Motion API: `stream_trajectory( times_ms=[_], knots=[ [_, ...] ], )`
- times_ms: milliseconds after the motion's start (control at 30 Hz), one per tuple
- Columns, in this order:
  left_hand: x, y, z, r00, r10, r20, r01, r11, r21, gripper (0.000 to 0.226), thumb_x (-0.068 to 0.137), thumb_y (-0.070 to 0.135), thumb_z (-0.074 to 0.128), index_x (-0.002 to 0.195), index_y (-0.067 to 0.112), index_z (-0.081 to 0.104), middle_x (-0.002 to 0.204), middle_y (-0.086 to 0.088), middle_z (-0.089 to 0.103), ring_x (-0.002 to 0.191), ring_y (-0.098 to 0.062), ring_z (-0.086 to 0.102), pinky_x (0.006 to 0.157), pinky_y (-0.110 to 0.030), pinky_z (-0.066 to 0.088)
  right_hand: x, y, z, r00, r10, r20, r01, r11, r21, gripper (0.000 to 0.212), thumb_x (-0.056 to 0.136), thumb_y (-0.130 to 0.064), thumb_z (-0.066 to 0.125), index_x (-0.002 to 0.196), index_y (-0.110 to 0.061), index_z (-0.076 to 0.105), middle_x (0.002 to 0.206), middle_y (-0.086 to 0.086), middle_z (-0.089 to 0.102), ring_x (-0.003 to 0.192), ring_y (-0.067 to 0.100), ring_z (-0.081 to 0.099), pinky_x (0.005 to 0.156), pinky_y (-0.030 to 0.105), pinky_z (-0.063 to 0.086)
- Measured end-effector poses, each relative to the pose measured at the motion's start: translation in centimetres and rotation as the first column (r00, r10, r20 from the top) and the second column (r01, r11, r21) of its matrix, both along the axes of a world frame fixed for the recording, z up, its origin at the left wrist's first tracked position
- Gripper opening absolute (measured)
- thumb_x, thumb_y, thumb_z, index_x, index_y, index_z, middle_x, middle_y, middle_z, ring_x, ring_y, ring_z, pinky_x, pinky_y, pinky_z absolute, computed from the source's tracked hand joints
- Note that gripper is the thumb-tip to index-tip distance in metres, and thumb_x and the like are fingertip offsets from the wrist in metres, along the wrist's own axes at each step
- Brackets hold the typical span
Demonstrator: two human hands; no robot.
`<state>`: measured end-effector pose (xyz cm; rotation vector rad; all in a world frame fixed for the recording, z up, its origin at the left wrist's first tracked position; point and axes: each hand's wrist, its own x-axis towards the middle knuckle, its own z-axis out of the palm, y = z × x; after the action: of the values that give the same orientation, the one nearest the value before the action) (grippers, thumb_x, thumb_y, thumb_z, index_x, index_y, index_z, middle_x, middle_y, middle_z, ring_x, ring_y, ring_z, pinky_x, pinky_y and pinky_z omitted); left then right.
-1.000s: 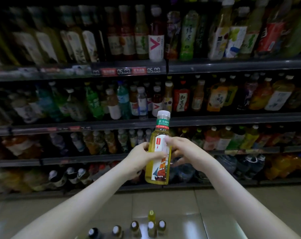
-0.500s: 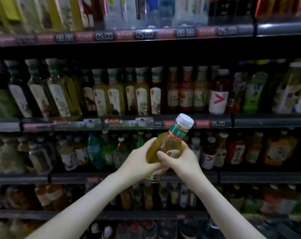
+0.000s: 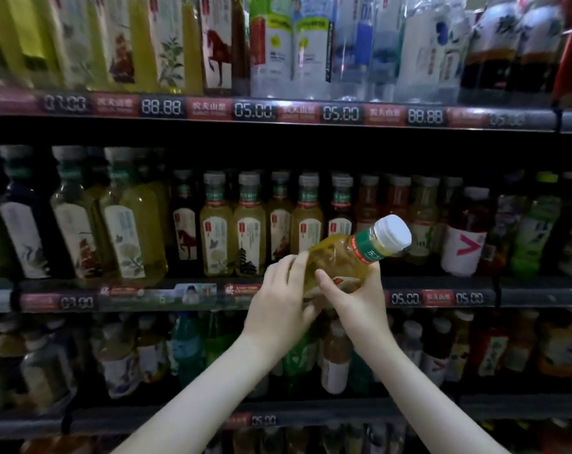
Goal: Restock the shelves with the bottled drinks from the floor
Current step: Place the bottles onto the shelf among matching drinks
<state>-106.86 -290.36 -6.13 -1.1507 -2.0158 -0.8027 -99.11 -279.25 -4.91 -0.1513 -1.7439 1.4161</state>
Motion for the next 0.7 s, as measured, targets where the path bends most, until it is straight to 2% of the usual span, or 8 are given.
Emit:
stream_trajectory(
  times_ms=[67, 133, 200, 300, 433, 600, 667, 700],
  knots=[
    [-1.8, 0.6, 0.3, 0.998, 0.061, -0.031, -0.060, 0.998, 0.034, 0.072, 0.070, 0.019, 0.082, 0.130, -0.001, 0.048, 0.116, -0.016, 0.061, 0.105, -0.031, 0.061, 0.082, -0.037, 0.056, -1.9, -0.4, 0.3, 1.000, -0.005, -0.030, 0.007, 0.998, 0.056, 0.062, 0.077, -0.012, 0.079, 0.128, -0.013, 0.044, 0.112, -0.006, 0.065, 0.102, 0.002, 0.063, 0.084, 0.016, 0.051],
    [-3.8, 1.1, 0.5, 0.996, 0.093, 0.004, -0.093, 0.994, 0.058, 0.072, 0.069, 0.011, 0.083, 0.130, -0.003, 0.049, 0.115, -0.018, 0.063, 0.104, -0.033, 0.063, 0.081, -0.039, 0.056, -4.0, -0.6, 0.7, 0.999, -0.018, -0.035, 0.022, 0.992, 0.127, 0.064, 0.075, -0.010, 0.080, 0.127, -0.014, 0.042, 0.115, -0.005, 0.062, 0.105, 0.000, 0.061, 0.083, 0.010, 0.048],
    [-5.6, 1.3, 0.5, 0.993, 0.080, 0.084, -0.087, 0.993, 0.084, 0.070, 0.075, 0.006, 0.078, 0.136, -0.003, 0.045, 0.122, -0.020, 0.061, 0.112, -0.035, 0.060, 0.089, -0.040, 0.052, -6.0, -0.6, 1.2, 1.000, -0.012, -0.006, 0.013, 0.987, 0.160, 0.067, 0.074, -0.012, 0.081, 0.127, -0.019, 0.040, 0.114, -0.008, 0.060, 0.102, -0.002, 0.061, 0.078, 0.005, 0.046],
    [-7.5, 1.6, 0.6, 0.962, 0.028, 0.270, -0.065, 0.990, 0.126, 0.060, 0.090, 0.013, 0.062, 0.144, 0.009, 0.036, 0.136, -0.012, 0.052, 0.126, -0.027, 0.049, 0.101, -0.036, 0.043, -8.3, -0.4, 1.9, 0.996, 0.011, 0.089, -0.028, 0.982, 0.184, 0.072, 0.076, -0.019, 0.081, 0.133, -0.023, 0.037, 0.108, -0.019, 0.056, 0.096, -0.004, 0.056, 0.074, 0.002, 0.043],
    [-9.1, 1.7, 0.5, 0.944, 0.048, 0.327, -0.094, 0.988, 0.126, 0.048, 0.091, 0.026, 0.056, 0.136, 0.014, 0.045, 0.127, -0.007, 0.057, 0.116, -0.024, 0.054, 0.093, -0.036, 0.049, -10.4, 0.1, 1.9, 0.982, -0.038, 0.183, -0.009, 0.968, 0.249, 0.080, 0.075, -0.031, 0.080, 0.140, -0.023, 0.035, 0.129, -0.005, 0.054, 0.117, 0.012, 0.053, 0.091, 0.024, 0.044],
    [-10.8, 1.7, 0.8, 0.939, 0.305, 0.157, -0.308, 0.951, -0.008, 0.043, 0.078, 0.025, 0.067, 0.116, 0.006, 0.061, 0.125, -0.021, 0.049, 0.112, -0.039, 0.047, 0.092, -0.045, 0.042, -12.4, 0.4, 2.2, 0.949, -0.194, 0.248, 0.088, 0.918, 0.386, 0.085, 0.073, -0.039, 0.080, 0.140, -0.013, 0.035, 0.136, 0.004, 0.040, 0.128, 0.022, 0.042, 0.104, 0.040, 0.042],
    [-11.0, 2.0, 0.7, 0.927, 0.350, 0.135, -0.353, 0.936, -0.003, 0.058, 0.074, 0.026, 0.070, 0.125, 0.004, 0.053, 0.131, -0.026, 0.044, 0.118, -0.044, 0.042, 0.096, -0.054, 0.039, -12.6, 0.4, 2.1, 0.949, -0.197, 0.248, 0.074, 0.899, 0.432, 0.090, 0.077, -0.035, 0.077, 0.147, -0.015, 0.024, 0.139, 0.007, 0.038, 0.130, 0.023, 0.040, 0.104, 0.042, 0.042],
    [-11.1, 2.2, 0.4, 0.931, 0.339, 0.133, -0.344, 0.939, 0.019, 0.067, 0.074, 0.028, 0.068, 0.132, 0.003, 0.044, 0.134, -0.029, 0.040, 0.121, -0.045, 0.039, 0.098, -0.059, 0.037, -12.6, 0.4, 1.9, 0.951, -0.203, 0.234, 0.071, 0.877, 0.475, 0.090, 0.081, -0.032, 0.074, 0.149, -0.020, 0.017, 0.139, 0.008, 0.038, 0.129, 0.024, 0.041, 0.102, 0.043, 0.044]
  ],
)
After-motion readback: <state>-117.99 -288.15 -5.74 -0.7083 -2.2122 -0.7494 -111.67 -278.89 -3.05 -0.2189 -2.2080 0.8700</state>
